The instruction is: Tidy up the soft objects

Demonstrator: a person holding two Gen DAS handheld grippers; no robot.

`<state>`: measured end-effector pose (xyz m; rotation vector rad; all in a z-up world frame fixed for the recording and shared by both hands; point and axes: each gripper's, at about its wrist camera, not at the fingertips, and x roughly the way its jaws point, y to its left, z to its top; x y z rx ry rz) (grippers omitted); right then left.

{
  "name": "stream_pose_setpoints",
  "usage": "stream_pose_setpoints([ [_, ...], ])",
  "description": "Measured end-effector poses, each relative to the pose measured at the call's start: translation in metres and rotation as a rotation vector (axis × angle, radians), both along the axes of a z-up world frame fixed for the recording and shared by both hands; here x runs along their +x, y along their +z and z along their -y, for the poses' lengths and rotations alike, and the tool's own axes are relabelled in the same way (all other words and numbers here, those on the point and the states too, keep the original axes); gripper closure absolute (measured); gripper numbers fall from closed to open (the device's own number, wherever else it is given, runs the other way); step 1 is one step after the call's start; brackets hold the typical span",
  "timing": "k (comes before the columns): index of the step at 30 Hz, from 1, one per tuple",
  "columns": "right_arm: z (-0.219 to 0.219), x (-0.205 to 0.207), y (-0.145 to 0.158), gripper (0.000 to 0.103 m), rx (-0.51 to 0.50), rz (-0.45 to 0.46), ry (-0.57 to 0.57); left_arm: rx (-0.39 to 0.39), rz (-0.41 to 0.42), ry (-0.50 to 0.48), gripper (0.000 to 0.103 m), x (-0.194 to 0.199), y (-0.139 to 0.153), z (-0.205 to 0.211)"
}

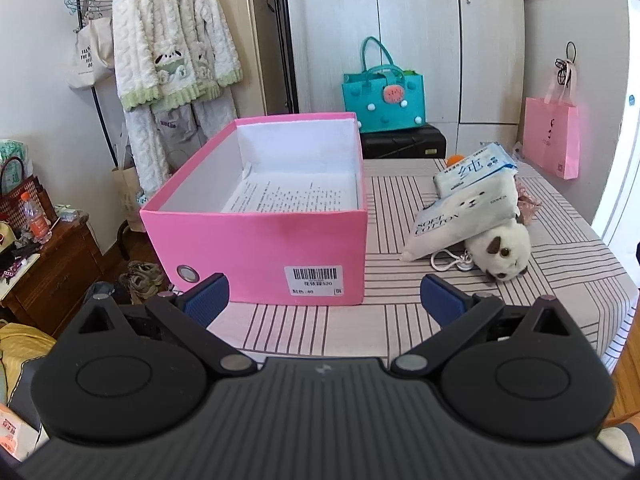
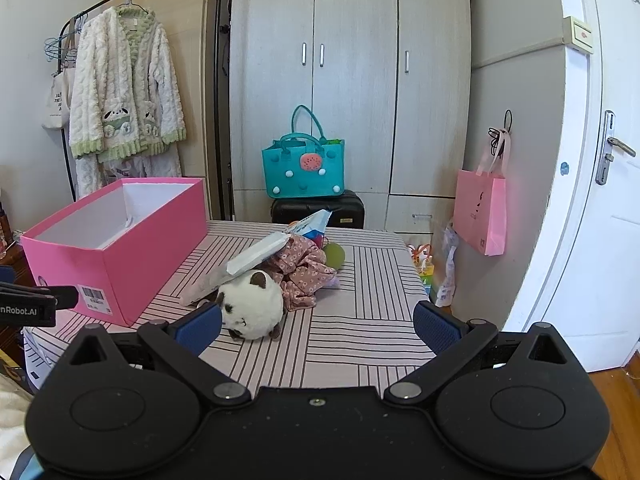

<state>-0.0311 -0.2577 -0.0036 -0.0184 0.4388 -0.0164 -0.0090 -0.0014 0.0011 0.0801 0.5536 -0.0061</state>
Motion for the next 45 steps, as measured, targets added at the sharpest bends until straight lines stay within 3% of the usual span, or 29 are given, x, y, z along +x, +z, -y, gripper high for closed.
stream_pose_setpoints([
  [13, -0.005, -0.006, -0.001, 0.000, -0.008, 0.045, 0.019, -0.052, 0.089, -0.025, 0.000, -0.009, -0.003, -0.003],
  [45, 0.001, 0.000, -0.007, 0.000, -0.015, 0.017, 0.055, -0.049, 0.050, 0.001, 0.000, -0.003, -0.010, -0.001],
])
